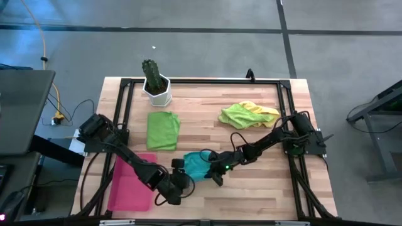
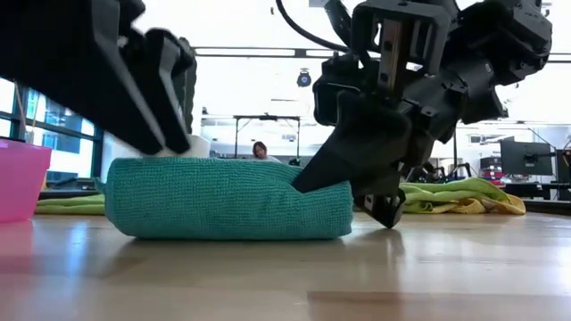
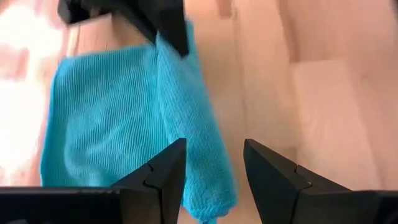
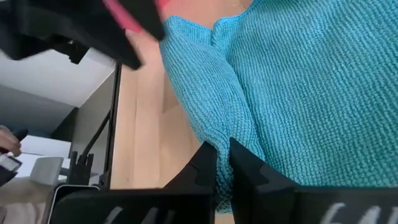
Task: Roll microfiber towels into tight, uniform cylinder then place into a basket
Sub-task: Roll the blue towel
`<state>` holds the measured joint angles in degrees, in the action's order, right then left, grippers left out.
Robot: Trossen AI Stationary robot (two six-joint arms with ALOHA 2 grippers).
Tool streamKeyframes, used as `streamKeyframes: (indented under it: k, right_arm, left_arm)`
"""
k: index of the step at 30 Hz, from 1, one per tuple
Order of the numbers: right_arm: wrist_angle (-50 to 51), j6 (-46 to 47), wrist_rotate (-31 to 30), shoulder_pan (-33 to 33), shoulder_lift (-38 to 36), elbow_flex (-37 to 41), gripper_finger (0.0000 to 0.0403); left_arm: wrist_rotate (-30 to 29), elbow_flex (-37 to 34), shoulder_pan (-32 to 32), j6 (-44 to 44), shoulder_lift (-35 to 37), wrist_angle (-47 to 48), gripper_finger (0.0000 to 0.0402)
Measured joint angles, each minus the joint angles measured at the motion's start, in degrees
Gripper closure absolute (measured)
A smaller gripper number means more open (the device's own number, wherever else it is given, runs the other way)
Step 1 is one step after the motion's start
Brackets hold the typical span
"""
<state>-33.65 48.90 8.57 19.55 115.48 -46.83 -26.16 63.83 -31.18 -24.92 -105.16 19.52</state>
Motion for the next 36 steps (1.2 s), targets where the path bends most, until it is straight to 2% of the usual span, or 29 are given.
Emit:
streamKeyframes:
  k: [8, 12, 16, 27, 32, 36]
  right_arm:
    - [-0.51, 2.45, 1.17, 1.15, -0.02, 0.00, 0.0400]
    - [-0.53, 2.09, 1.41, 1.70, -0.02, -0.02, 0.0400]
    - [-0.40, 1.14, 1.45, 1.75, -0.02, -0.02, 0.0396]
    - [0.95, -9.23, 1.60, 3.35, 0.05, 0.09, 0.0388]
    - [1.19, -19.19, 0.62, 5.31, 0.56, 0.22, 0.0380]
    - [1.00, -22.02, -0.39, 5.81, 0.68, 0.28, 0.0338]
  left_arm:
    - [2.28, 0.00, 1.17, -2.52, -3.67, 0.25, 0.0250]
    - [6.51, 0.00, 2.04, -2.59, -3.85, -0.11, 0.0253]
    - [10.46, 0.00, 2.89, -2.95, -3.85, -0.27, 0.0278]
    - [18.15, 0.13, 5.11, 1.41, -6.32, -5.22, 0.0378]
    - [21.91, 0.17, 6.82, 0.85, -6.40, -5.81, 0.0387]
    - [26.27, 0.13, 8.54, -0.31, -6.43, -6.14, 0.0385]
